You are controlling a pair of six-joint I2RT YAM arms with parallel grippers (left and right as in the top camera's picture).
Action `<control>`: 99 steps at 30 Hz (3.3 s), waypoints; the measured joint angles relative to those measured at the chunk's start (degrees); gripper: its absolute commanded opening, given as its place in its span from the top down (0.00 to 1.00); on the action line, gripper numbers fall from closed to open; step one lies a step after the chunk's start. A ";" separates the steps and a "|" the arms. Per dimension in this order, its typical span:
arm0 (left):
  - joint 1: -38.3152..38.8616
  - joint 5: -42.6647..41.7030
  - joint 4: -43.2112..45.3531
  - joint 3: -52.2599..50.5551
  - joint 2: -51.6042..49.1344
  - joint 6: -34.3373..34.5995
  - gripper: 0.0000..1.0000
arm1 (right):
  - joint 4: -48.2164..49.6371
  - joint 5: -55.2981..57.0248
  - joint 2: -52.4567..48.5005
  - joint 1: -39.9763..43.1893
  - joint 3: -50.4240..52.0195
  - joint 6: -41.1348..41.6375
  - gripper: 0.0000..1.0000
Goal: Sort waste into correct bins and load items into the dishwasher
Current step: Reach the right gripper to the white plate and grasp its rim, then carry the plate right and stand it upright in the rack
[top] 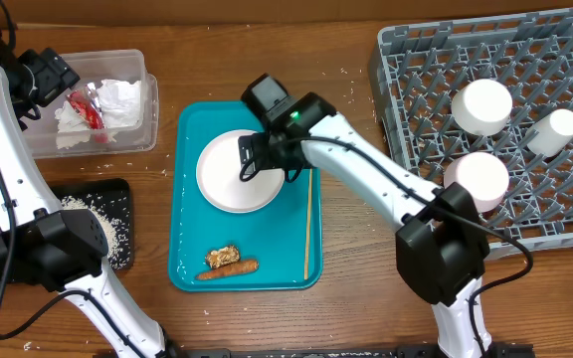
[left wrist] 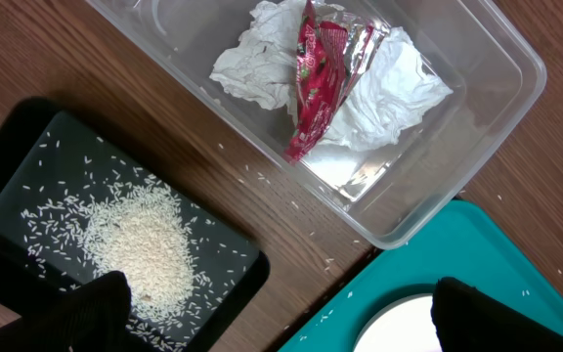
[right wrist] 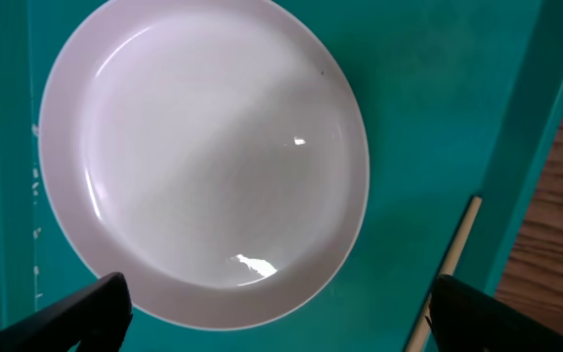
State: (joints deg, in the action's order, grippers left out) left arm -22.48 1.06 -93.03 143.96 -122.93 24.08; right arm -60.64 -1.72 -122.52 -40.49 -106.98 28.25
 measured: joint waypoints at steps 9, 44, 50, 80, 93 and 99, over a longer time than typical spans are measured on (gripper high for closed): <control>0.00 0.00 0.00 0.00 0.00 0.00 0.00 | 1.97 4.72 -6.43 -1.16 0.00 3.96 0.24; 0.00 -0.20 0.04 0.00 0.00 0.00 0.00 | -19.91 12.00 -8.55 9.64 -27.65 4.63 0.96; 0.00 -0.20 0.04 0.00 0.00 0.00 0.00 | -26.12 19.74 -5.57 20.57 -38.05 1.01 0.96; 0.00 -0.22 0.66 0.00 0.00 0.00 0.00 | -6.45 51.84 -3.78 34.12 -20.00 -14.64 0.96; 0.00 -0.22 0.66 0.00 0.00 0.00 0.00 | -9.53 42.21 -3.78 32.92 -19.85 -13.97 0.59; 0.00 -0.22 0.66 0.00 0.00 0.00 0.00 | -16.04 36.83 -3.78 30.29 -20.79 -9.79 0.00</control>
State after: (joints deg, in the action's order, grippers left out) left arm -22.48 0.84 -92.38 143.96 -122.93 24.08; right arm -76.69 35.11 -126.30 -10.20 -127.76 18.46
